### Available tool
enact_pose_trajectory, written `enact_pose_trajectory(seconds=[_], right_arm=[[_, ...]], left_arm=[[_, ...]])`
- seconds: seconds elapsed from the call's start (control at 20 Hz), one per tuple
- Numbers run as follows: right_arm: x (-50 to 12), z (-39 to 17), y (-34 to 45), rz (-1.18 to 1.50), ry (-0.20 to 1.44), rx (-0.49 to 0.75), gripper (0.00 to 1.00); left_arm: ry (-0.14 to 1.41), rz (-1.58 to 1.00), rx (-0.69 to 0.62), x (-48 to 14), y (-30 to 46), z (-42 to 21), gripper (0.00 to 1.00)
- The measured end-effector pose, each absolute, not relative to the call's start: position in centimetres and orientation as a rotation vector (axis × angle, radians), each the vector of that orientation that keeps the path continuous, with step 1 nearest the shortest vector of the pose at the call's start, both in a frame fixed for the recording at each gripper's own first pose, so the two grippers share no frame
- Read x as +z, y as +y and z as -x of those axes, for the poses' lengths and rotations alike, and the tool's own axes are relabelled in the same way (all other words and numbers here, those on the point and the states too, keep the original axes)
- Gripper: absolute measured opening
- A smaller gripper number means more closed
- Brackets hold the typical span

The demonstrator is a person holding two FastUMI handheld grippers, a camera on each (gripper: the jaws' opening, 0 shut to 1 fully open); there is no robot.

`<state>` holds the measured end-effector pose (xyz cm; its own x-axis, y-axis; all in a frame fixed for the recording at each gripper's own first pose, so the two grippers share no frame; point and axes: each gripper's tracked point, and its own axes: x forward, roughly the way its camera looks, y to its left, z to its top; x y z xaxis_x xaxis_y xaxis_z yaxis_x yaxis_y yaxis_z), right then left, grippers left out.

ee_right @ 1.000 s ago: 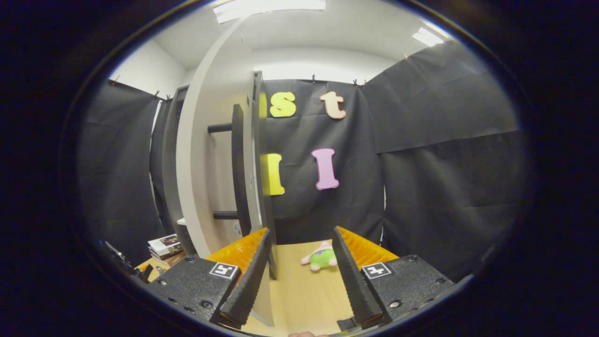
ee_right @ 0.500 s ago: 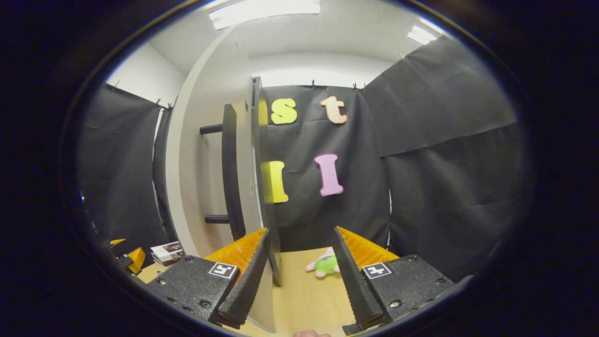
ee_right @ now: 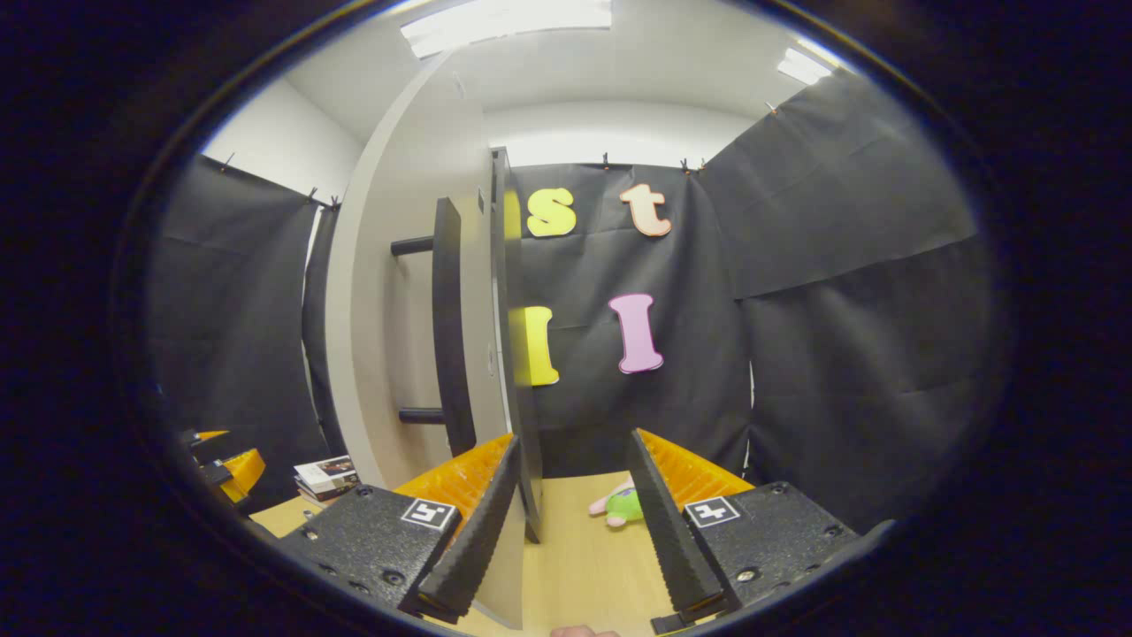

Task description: Open the cabinet door with the right hand, grasp the bottle in the cabinet with the left hand and place it on the coaster, then close the cabinet door with the right hand.

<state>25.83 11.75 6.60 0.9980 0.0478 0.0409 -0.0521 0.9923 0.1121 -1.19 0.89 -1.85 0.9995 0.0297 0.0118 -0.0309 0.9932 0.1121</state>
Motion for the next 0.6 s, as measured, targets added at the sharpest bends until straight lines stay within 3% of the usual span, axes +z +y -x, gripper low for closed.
enact_pose_trajectory(seconds=[0.3,0.6], right_arm=[[7.1,-25.3,13.9,-0.101,-0.056,0.06,0.77],[7.4,-25.2,21.0,-0.089,-0.051,0.222,0.77]], left_arm=[[-0.015,-0.088,0.037,-1.7,1.5,1.6,0.94],[-0.013,-0.084,0.038,-2.3,2.3,2.2,0.94]])
